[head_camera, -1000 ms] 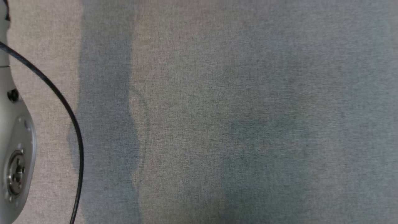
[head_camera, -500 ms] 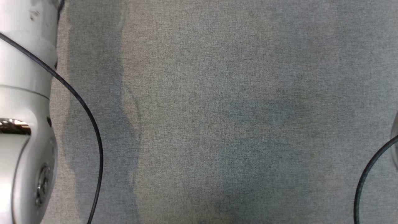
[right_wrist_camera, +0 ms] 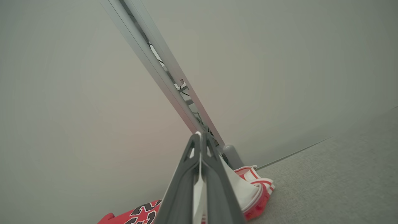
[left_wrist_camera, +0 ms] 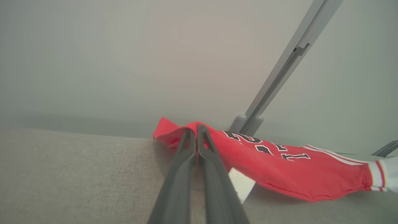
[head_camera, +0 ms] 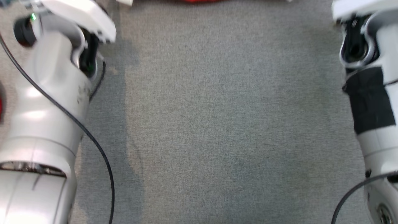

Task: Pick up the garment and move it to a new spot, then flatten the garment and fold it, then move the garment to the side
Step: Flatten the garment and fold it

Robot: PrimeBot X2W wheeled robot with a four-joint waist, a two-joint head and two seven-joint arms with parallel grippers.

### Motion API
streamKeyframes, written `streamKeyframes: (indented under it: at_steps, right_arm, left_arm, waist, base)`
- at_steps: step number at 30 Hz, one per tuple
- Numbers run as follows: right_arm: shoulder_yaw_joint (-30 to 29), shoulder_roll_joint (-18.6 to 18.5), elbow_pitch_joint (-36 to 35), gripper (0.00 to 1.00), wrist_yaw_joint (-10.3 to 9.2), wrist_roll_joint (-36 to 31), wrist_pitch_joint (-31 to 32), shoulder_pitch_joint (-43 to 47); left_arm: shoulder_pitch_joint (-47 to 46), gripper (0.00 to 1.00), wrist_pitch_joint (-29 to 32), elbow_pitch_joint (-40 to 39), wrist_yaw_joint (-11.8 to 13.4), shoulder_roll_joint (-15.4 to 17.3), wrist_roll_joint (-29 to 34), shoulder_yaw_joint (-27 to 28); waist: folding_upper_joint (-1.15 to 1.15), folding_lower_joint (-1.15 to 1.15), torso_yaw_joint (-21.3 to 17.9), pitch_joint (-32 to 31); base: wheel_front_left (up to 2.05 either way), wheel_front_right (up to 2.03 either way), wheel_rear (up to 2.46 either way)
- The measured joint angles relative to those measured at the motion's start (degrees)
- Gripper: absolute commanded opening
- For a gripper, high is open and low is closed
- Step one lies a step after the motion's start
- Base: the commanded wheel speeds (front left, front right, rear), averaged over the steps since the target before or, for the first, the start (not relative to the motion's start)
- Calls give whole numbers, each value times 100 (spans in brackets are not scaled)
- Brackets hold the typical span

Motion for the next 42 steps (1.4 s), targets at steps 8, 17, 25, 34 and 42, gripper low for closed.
streamKeyframes:
  at_steps: [8,17,25,34,42]
  right_arm:
    - [293,-350,297,0,1,689,165,1203]
    - [269,-543,583,0,1,1257,371,2090]
    - [465,-645,550,0,1,1562,810,2636]
    - [893,-956,483,0,1,1823,2460,3316]
    - [1102,-1346,-358,0,2,2118,3637,3971]
  left_arm:
    - [1205,0,178,26,-14,-15,34,-576]
    - [2203,0,247,-110,-15,92,2,-1136]
    - [2863,0,166,-219,-16,224,89,-1663]
    - [3484,0,25,-138,-16,368,186,-2003]
    - [3751,0,-43,-111,-16,388,267,-2184]
  waist:
    - [0,0,-3,-731]
    - [0,0,55,-1427]
    - [0,0,110,-1930]
    - [0,0,104,-2437]
    - [0,0,112,-2683]
  base:
    - [0,0,0]
    - [0,0,0]
    - [0,0,0]
    - [0,0,0]
    - [0,0,0]
